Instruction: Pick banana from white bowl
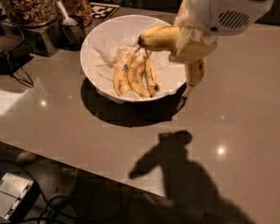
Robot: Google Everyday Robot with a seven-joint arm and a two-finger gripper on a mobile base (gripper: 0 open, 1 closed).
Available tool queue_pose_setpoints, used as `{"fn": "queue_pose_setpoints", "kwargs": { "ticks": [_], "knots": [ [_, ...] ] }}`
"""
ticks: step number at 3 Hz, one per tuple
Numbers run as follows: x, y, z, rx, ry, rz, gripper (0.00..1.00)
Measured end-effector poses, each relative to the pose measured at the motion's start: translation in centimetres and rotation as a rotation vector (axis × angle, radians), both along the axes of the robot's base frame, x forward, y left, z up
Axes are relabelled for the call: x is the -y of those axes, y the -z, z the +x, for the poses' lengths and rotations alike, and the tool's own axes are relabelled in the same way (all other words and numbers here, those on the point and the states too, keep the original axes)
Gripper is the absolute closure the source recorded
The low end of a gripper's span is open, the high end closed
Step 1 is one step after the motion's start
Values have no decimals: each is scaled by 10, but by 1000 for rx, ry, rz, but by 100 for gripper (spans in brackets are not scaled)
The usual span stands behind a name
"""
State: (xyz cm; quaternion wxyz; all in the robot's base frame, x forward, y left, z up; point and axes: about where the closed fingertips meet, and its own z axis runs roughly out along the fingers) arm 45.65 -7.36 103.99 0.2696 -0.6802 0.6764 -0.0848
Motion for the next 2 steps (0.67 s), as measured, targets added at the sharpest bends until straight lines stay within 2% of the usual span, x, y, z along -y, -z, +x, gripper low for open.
{"fn": "queue_pose_setpoints", "kwargs": {
  "ticks": [1,2],
  "knots": [
    [0,5,-10,15,10,50,100],
    [-5,-4,-15,32,1,55,100]
  ]
}}
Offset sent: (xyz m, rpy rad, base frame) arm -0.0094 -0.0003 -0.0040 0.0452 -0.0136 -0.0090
